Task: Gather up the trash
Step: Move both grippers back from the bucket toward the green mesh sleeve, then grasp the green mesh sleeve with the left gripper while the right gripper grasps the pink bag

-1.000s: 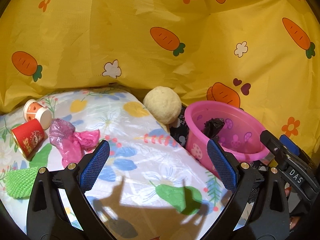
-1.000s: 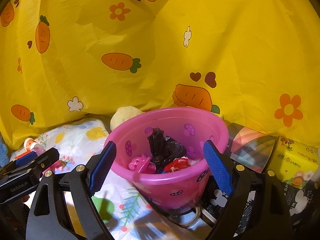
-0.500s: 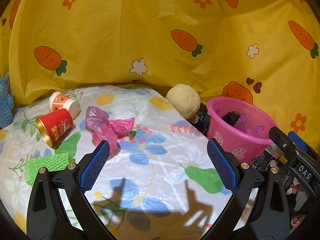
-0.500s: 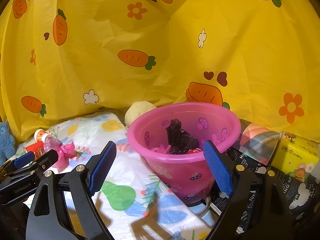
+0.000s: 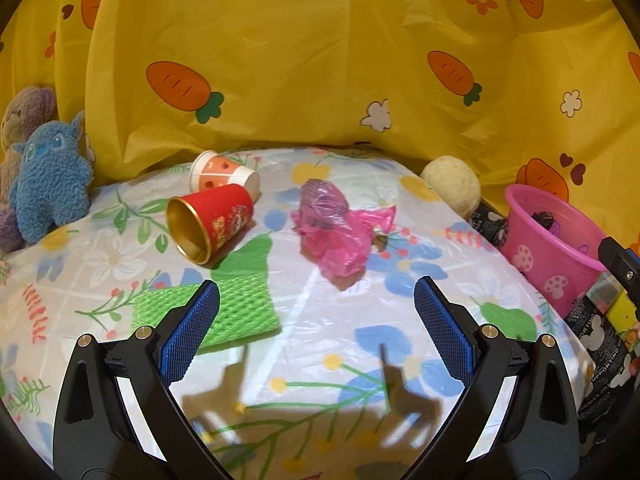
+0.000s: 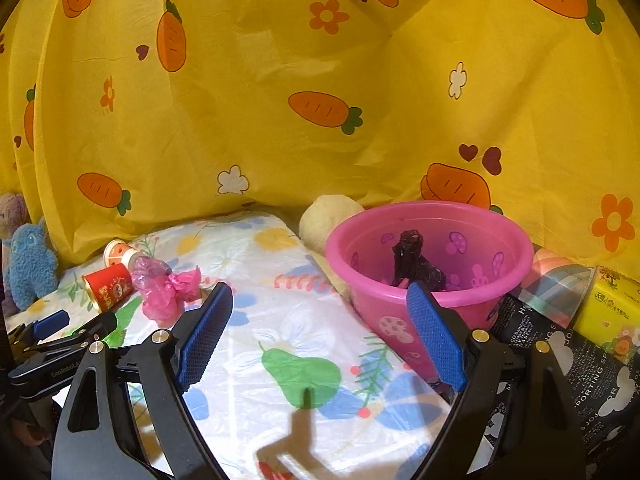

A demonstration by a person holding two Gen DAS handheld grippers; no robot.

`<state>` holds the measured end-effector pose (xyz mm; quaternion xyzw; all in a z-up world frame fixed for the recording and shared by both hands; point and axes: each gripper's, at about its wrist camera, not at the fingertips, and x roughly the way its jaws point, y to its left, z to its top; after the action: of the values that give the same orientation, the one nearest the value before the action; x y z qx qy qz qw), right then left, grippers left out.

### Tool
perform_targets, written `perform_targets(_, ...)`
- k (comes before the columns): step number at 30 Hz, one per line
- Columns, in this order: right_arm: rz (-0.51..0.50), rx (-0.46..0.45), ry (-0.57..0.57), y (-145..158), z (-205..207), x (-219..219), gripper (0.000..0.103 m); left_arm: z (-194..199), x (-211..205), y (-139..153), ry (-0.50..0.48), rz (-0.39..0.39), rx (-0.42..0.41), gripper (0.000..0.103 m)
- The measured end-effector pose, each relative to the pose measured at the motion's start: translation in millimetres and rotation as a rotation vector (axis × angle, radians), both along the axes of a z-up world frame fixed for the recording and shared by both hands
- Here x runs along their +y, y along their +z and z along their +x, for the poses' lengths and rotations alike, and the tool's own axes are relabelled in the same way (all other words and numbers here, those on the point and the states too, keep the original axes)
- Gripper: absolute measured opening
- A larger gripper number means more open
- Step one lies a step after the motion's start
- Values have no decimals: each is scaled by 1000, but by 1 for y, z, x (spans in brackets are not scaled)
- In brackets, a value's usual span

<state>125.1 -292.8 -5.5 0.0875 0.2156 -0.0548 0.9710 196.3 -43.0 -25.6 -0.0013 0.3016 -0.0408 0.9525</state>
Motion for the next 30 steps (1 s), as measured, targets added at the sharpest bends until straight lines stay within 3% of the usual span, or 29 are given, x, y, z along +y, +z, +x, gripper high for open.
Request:
perform_targets(6,-5,11,65,-3,10,28,86,9,30,-8,60,12,37,96)
perform_targets(17,-51,31,173,-3,39,76,86,43,49,-30,103,62,127,96)
perform_targets(30,-78,84,245,-9,78,109,86,66,66,-49,114,-14,246,93)
